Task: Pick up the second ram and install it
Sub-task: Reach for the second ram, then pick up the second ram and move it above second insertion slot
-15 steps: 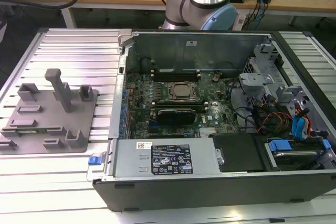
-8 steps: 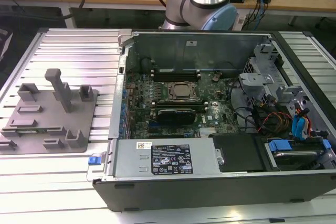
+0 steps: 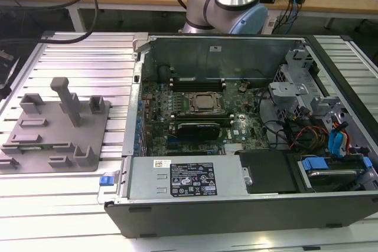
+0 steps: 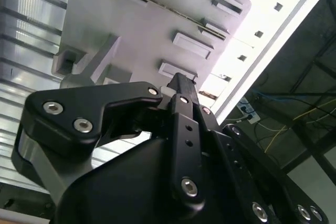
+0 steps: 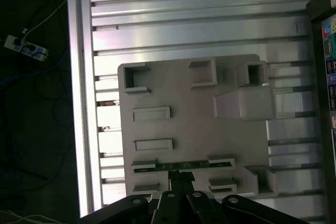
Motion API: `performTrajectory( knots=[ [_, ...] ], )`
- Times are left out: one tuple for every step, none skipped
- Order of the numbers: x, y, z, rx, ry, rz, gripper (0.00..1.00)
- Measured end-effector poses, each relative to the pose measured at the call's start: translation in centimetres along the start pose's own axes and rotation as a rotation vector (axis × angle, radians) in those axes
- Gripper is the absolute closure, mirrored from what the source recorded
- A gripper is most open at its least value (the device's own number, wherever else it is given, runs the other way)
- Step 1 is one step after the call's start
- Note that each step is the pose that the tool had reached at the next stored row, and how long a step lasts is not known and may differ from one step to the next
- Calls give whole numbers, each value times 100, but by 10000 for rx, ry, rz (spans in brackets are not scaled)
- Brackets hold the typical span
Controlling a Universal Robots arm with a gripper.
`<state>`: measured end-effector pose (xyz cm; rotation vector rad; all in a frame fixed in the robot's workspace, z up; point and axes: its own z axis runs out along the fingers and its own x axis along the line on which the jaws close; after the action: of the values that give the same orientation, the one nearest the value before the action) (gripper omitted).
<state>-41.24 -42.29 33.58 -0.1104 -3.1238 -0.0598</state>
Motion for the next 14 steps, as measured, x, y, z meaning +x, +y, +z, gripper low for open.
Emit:
performTrajectory(
  knots=[
    [-3,-1,19,0,0,-4,92],
    [-4,-1,19,1,2,-4,92],
    [-4,-2,20,0,2,-5,92],
    [-4,-2,22,0,1,-6,92],
    [-4,-2,24,0,1,-5,92],
    [-4,-2,24,-1,1,-5,92],
    [-4,-2,25,-1,1,-5,92],
    [-4,-2,26,-1,0,-6,92],
    [-4,-2,26,0,1,-5,92],
    [-4,-2,27,0,1,-5,92],
    [-5,-2,28,0,1,-6,92],
    [-4,-2,29,-1,1,-5,92],
    [-4,-2,29,0,1,-6,92],
    [-4,-2,30,0,1,-5,92]
  ],
)
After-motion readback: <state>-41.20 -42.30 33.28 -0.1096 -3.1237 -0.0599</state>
